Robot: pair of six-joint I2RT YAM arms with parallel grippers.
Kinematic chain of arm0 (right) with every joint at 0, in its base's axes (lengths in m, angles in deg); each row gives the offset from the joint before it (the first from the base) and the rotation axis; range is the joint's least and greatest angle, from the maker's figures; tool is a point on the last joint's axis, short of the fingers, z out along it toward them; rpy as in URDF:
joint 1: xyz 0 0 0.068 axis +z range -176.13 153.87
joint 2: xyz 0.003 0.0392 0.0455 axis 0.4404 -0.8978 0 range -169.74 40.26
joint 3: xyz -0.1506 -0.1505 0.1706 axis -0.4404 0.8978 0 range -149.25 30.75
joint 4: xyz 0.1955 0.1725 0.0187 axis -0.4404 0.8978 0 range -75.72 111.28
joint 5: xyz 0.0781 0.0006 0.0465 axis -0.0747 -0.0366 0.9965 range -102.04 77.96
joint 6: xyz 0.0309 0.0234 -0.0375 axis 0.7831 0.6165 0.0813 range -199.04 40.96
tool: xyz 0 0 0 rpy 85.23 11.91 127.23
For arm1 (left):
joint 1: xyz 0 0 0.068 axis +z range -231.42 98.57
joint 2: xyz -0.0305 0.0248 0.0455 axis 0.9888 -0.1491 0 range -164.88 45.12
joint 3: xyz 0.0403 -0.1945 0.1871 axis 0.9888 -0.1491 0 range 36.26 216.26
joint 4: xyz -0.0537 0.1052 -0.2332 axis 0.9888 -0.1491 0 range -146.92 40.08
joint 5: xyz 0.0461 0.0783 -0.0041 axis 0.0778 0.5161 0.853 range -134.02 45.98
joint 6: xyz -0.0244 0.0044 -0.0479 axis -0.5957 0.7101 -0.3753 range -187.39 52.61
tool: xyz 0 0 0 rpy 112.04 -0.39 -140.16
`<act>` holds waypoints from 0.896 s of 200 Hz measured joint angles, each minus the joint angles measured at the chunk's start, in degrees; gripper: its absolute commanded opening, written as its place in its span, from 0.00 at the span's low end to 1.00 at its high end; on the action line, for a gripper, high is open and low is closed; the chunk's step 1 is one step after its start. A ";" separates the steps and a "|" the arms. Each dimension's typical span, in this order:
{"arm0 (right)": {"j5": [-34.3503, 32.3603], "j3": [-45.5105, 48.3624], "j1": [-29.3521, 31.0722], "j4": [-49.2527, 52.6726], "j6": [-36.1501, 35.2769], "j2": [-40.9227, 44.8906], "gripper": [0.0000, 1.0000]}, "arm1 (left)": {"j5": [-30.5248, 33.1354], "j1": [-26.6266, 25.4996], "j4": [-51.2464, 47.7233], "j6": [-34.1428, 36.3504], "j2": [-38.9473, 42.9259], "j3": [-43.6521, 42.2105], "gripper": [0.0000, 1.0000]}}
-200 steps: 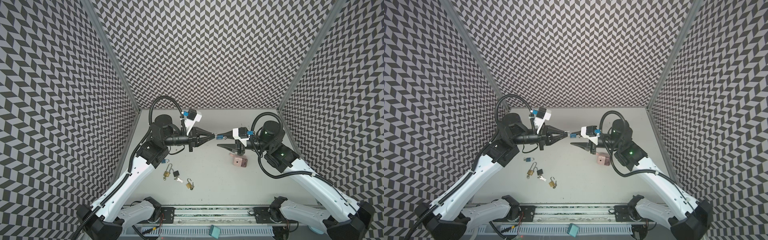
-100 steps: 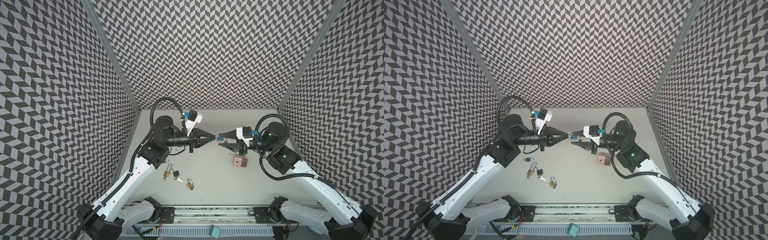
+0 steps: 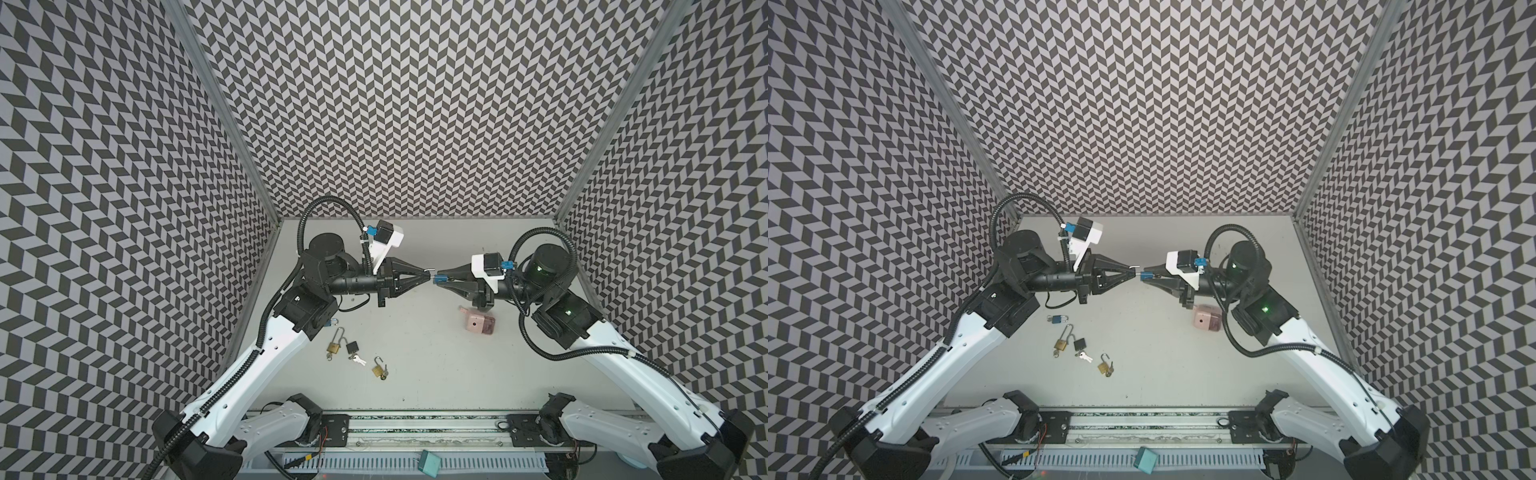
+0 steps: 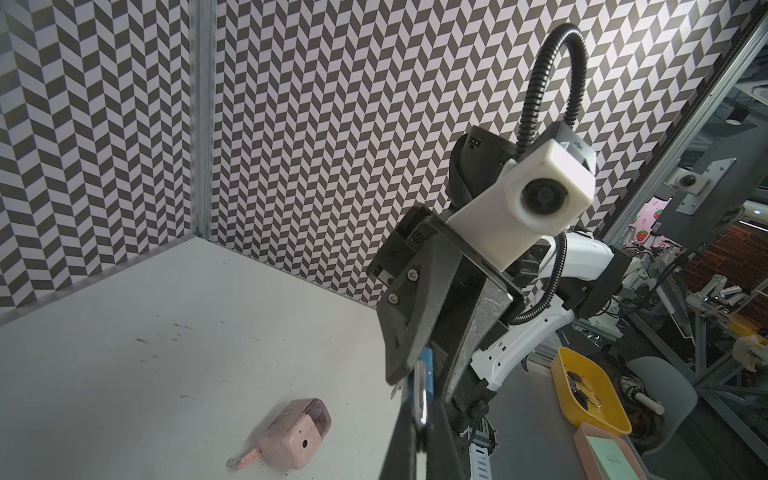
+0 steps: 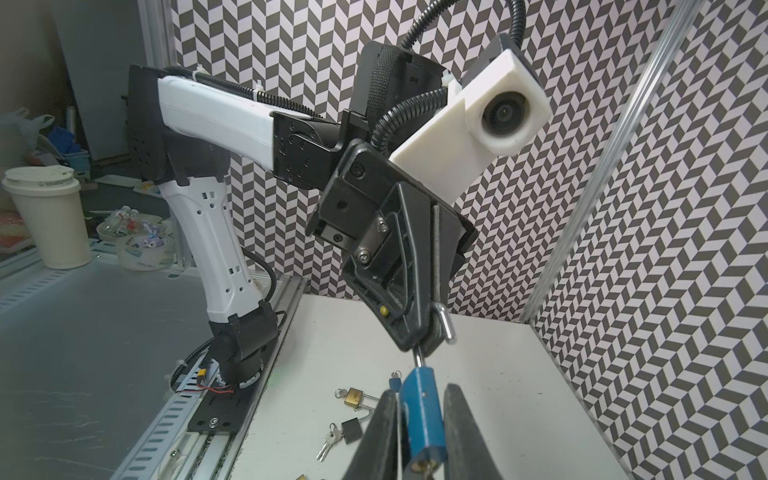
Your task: Lock with the key
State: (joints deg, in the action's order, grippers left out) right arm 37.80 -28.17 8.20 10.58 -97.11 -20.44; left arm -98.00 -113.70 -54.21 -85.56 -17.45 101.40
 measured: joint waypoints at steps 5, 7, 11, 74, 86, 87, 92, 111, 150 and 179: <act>0.00 0.00 0.00 0.13 0.09 0.00 0.12 | -0.07 0.00 0.11 -0.04 0.04 -0.13 0.00; 0.00 0.00 0.00 0.13 0.02 0.00 0.11 | -0.09 0.00 0.13 -0.11 0.04 -0.15 0.00; 0.00 0.00 0.00 0.26 0.13 0.00 0.09 | -0.17 0.00 0.28 -0.15 0.07 -0.28 0.00; -0.13 0.04 0.07 0.22 2.38 0.00 0.00 | 1.60 0.00 0.70 -0.55 0.92 -0.90 0.47; -0.37 0.04 0.07 0.33 3.48 0.00 0.00 | 4.04 0.13 0.07 -0.15 1.25 -0.52 0.62; -0.39 0.04 0.07 0.35 3.61 0.00 0.00 | 4.66 0.24 -0.15 -0.07 1.33 -0.42 0.62; -0.48 0.04 0.07 0.46 4.09 0.00 0.00 | 5.68 0.46 -0.50 -0.11 1.46 -0.24 0.63; -0.81 0.04 0.04 0.72 5.29 0.00 0.00 | 9.92 1.86 -1.70 0.35 2.08 0.87 0.58; -1.46 0.00 0.07 1.70 6.91 -0.07 0.00 | 10.08 1.79 -1.05 1.03 2.67 1.53 0.38; -2.21 -0.28 0.04 2.80 7.43 -0.66 0.00 | 6.69 -1.11 -0.39 2.62 2.60 1.53 0.23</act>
State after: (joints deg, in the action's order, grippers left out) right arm 35.60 -28.45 8.24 13.38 -89.68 -21.10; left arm -91.31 -114.81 -54.60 -82.94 -14.85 102.93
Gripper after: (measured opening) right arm 0.134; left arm 0.271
